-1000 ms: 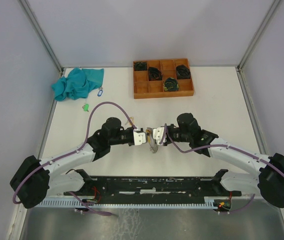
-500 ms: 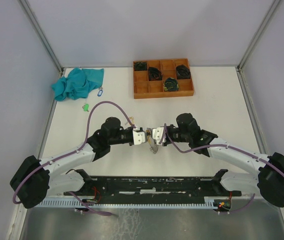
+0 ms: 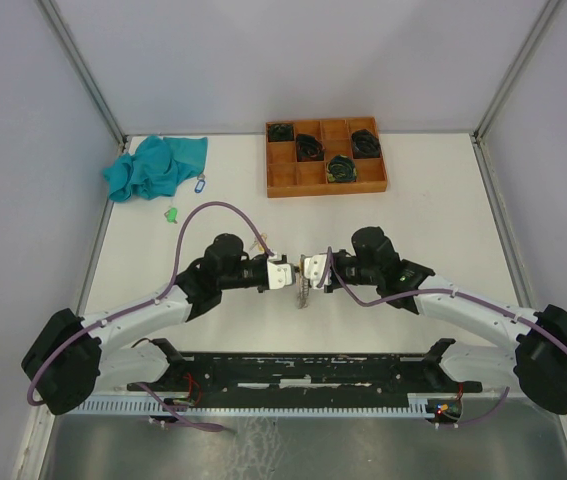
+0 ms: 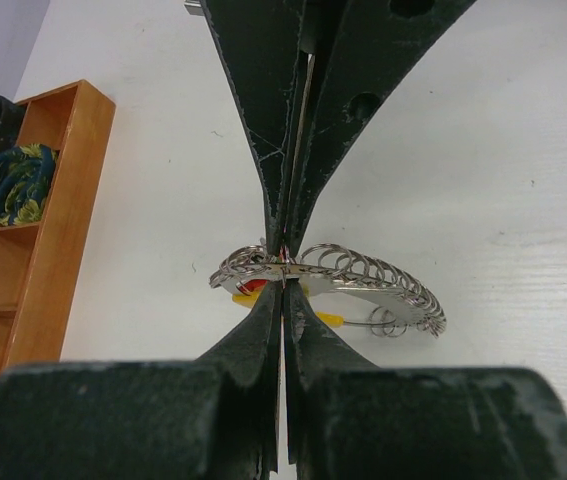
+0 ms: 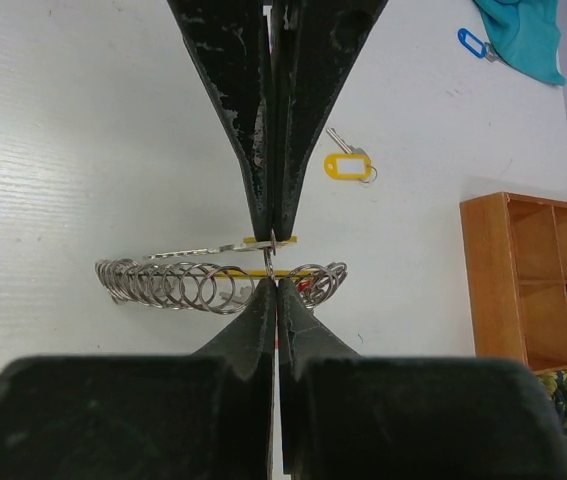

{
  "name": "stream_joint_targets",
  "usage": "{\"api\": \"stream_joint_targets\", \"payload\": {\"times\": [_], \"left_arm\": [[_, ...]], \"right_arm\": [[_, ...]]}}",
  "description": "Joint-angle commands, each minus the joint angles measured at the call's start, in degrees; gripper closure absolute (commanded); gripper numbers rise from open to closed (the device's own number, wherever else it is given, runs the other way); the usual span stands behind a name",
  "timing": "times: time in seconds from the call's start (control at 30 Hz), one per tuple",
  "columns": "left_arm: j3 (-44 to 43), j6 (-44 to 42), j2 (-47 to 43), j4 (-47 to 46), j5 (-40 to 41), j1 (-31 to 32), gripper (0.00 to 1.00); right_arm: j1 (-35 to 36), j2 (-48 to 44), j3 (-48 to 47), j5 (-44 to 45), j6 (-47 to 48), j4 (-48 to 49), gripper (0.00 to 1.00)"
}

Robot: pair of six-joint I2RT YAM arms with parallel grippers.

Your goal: Put the keys on the keyring

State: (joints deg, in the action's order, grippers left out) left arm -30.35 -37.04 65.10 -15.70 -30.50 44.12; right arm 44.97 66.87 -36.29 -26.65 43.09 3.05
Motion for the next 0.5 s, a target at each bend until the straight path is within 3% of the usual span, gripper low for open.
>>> {"api": "stream_joint_targets", "payload": {"times": [0.0,0.47], "left_arm": [[-2.44,-2.23,-0.45,1.99,0.43,0.27,0.97],[-2.76,-3.04,-1.12,2.98,1.43,0.18,0.97]], "right_arm": [[0.73,-1.86,-2.83,-1.17,-0.16,5.64,0.99],[0.73,-1.62,-3.01,-2.13,-0.02,5.30,0.99]]}}
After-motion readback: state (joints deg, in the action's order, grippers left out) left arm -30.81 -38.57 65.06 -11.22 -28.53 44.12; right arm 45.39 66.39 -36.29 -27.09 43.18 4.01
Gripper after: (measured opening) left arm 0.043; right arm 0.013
